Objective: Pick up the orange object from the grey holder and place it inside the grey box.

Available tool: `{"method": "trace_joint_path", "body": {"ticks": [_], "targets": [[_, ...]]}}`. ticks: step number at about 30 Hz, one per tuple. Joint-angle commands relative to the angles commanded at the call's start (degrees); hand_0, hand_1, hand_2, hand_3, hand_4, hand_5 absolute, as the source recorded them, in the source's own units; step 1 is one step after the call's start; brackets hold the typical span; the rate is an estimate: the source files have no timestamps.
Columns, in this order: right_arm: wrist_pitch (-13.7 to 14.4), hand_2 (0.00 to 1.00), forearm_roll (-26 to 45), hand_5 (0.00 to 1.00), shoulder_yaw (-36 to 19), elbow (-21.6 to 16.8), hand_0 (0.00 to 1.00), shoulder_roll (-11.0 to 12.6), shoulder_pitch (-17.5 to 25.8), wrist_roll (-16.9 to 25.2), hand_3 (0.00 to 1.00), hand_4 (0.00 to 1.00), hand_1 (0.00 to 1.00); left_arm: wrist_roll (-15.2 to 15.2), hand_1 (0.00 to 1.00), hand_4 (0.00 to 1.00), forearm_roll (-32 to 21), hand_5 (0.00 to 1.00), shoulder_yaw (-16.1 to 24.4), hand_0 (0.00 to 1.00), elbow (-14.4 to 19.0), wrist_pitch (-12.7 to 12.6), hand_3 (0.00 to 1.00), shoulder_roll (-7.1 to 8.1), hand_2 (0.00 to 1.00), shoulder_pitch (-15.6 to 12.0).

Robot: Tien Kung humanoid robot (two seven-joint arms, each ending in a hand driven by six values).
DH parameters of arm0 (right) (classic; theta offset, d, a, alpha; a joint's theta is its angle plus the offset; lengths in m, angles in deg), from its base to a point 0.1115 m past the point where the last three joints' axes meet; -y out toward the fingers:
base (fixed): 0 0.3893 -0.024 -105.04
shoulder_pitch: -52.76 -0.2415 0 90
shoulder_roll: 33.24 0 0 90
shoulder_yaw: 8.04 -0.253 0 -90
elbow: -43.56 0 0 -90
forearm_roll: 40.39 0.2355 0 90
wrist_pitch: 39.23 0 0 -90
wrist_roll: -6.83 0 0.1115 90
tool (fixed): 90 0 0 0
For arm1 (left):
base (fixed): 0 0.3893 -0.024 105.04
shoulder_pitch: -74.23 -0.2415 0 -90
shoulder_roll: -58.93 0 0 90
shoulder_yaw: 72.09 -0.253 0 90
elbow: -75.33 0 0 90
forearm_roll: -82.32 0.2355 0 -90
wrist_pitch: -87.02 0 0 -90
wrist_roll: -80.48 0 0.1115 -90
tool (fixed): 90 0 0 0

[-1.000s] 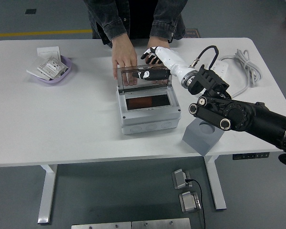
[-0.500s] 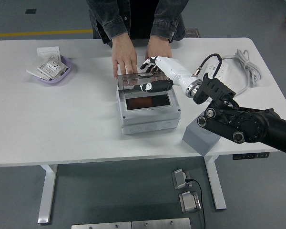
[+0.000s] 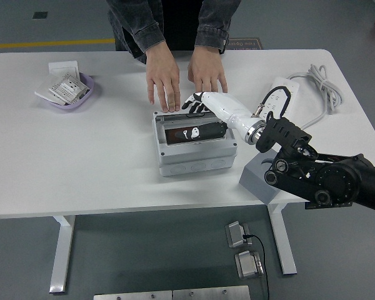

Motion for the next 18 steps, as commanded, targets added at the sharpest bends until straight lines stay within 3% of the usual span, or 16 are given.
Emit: {"method": "trace_joint_path", "body": {"ticks": [11,18], "targets": [[-0.1,0.639,-1.1,0.641,-1.7,-1.4,0.597,1.2,2.1,-0.3,0.702,0.998,0.582,0.0,0.729,0.669,0.2,0.105,0.2,0.691,0.0,0.0,0.807,-0.23,0.673,0.1],[-1.7,0.641,-5.5,0.653,-9.5,-3.1,0.597,3.5,5.5,-2.4,0.704,0.998,0.58,-0.4,0.729,0.667,2.1,0.106,2.2,0.69,0.0,0.1,0.801,-0.31,0.672,0.0]]}}
